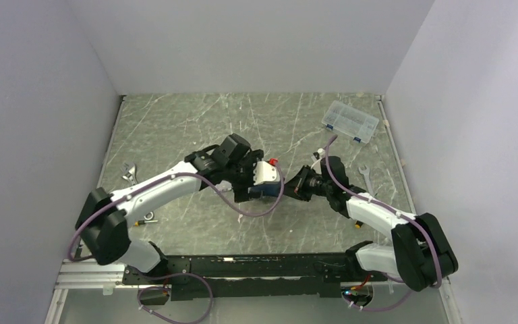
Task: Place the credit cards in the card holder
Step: Close the card holder at the center of the board.
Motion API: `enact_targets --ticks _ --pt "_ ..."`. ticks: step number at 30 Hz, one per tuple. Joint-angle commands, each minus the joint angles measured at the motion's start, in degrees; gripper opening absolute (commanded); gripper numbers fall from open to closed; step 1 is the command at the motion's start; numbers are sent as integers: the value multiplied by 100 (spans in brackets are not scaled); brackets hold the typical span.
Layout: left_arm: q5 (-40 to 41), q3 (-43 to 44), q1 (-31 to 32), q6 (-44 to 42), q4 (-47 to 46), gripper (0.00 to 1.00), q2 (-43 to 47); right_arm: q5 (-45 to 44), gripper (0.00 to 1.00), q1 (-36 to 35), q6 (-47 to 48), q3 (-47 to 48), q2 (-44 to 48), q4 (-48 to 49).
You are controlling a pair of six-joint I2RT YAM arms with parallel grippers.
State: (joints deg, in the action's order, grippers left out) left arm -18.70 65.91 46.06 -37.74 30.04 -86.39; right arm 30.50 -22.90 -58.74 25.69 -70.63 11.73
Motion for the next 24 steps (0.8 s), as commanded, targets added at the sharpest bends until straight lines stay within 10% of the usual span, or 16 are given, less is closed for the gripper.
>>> enact_targets --ticks 1,13,24 --pt "671 -61 398 -477 104 99 531 -99 0 14 -602 464 381 -616" --pt "2290 -469 1092 -2516 -1044 99 1410 249 0 18 -1413 1272 710 -842" --pt "2625 -651 1134 -2551 -1275 85 1297 501 0 9 -2032 1207 1013 -350"
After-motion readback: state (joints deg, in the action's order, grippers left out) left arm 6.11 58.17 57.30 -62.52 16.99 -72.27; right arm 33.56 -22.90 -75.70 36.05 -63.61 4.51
